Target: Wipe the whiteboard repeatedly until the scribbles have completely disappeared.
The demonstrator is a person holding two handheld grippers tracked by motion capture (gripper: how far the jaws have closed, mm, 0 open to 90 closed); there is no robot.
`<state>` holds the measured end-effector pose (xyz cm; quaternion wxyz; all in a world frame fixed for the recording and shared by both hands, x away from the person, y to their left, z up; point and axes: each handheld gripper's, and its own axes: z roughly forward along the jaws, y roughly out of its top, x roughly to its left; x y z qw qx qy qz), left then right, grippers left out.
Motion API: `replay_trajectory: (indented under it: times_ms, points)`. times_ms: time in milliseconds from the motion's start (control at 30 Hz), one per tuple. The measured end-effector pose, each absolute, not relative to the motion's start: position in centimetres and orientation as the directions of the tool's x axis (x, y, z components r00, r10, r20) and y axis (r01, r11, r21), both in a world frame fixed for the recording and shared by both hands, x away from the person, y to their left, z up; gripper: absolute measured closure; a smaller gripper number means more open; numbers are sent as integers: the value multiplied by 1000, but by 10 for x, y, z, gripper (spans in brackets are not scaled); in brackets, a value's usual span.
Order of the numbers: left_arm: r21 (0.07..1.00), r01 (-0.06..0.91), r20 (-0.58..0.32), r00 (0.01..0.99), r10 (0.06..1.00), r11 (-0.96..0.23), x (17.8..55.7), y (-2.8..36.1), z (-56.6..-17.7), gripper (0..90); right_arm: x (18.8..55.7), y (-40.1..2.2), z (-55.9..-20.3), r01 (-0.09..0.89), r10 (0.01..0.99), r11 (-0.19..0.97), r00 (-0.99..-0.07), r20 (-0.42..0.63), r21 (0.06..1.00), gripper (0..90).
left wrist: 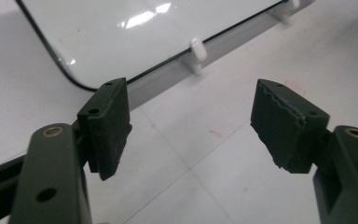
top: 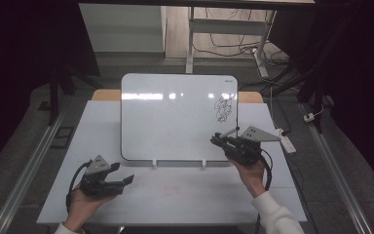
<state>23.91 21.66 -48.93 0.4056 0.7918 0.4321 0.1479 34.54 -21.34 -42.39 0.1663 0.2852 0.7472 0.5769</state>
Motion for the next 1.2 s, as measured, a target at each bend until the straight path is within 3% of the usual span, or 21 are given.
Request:
replay_trajectory:
  times_ms: [233, 700, 867, 1000, 1100, 1200]
  points:
    - [762, 579, -136, 581, 803, -289, 239, 224, -501, 266, 387, -221, -404, 155, 699, 153, -716, 5, 976, 777]
    - [765, 576, -139, 586, 799, -289, 234, 228, -504, 252, 477, -224, -387, 161, 797, 117, -604, 4, 980, 777]
    - [764, 576, -139, 588, 797, -291, 233, 228, -505, 252, 484, -219, -400, 189, 774, 148, -633, 5, 971, 777]
    - [767, 571, -138, 593, 793, -294, 230, 226, -504, 249, 476, -213, -408, 158, 740, 195, -671, -40, 968, 777]
    - [766, 571, -136, 593, 794, -295, 230, 224, -504, 249, 484, -227, -403, 147, 792, 121, -611, -6, 982, 777]
    - [766, 570, -136, 595, 792, -297, 230, 224, -504, 249, 481, -223, -409, 148, 761, 126, -649, 0, 981, 777]
